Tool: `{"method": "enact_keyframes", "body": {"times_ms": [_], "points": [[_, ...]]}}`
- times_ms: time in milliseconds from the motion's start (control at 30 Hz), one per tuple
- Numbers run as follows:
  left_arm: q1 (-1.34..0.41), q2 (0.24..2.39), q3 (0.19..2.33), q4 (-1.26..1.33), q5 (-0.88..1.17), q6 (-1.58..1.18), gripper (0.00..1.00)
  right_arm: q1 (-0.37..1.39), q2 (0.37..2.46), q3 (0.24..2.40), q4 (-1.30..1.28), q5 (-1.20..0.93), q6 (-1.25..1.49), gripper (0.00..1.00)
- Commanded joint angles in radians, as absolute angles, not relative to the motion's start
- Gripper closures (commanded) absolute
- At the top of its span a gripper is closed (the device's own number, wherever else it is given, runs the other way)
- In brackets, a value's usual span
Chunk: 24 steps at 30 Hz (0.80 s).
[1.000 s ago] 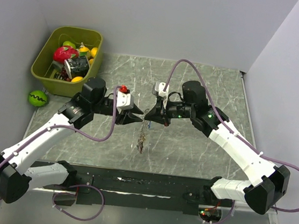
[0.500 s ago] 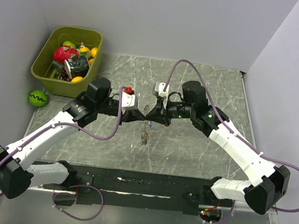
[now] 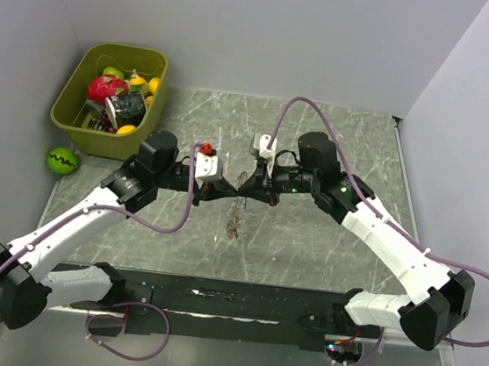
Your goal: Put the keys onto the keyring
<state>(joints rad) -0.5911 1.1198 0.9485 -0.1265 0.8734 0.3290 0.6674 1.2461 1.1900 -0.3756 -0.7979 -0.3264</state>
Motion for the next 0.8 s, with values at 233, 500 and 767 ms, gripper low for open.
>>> {"method": "enact_keyframes", "body": {"times_ms": [233, 500, 767], "points": [[-0.612, 1.042, 0.9, 0.046, 0.874, 0.302, 0.99, 0.673, 1.229, 1.212, -0.273, -0.801, -0.284, 0.99], [-0.614, 1.025, 0.877, 0.083, 0.87, 0.29, 0.99, 0.675, 1.215, 1.198, -0.255, -0.79, -0.275, 0.96], [-0.614, 1.003, 0.841, 0.166, 0.88, 0.268, 0.99, 0.675, 1.21, 1.183, -0.242, -0.778, -0.268, 0.93]]}}
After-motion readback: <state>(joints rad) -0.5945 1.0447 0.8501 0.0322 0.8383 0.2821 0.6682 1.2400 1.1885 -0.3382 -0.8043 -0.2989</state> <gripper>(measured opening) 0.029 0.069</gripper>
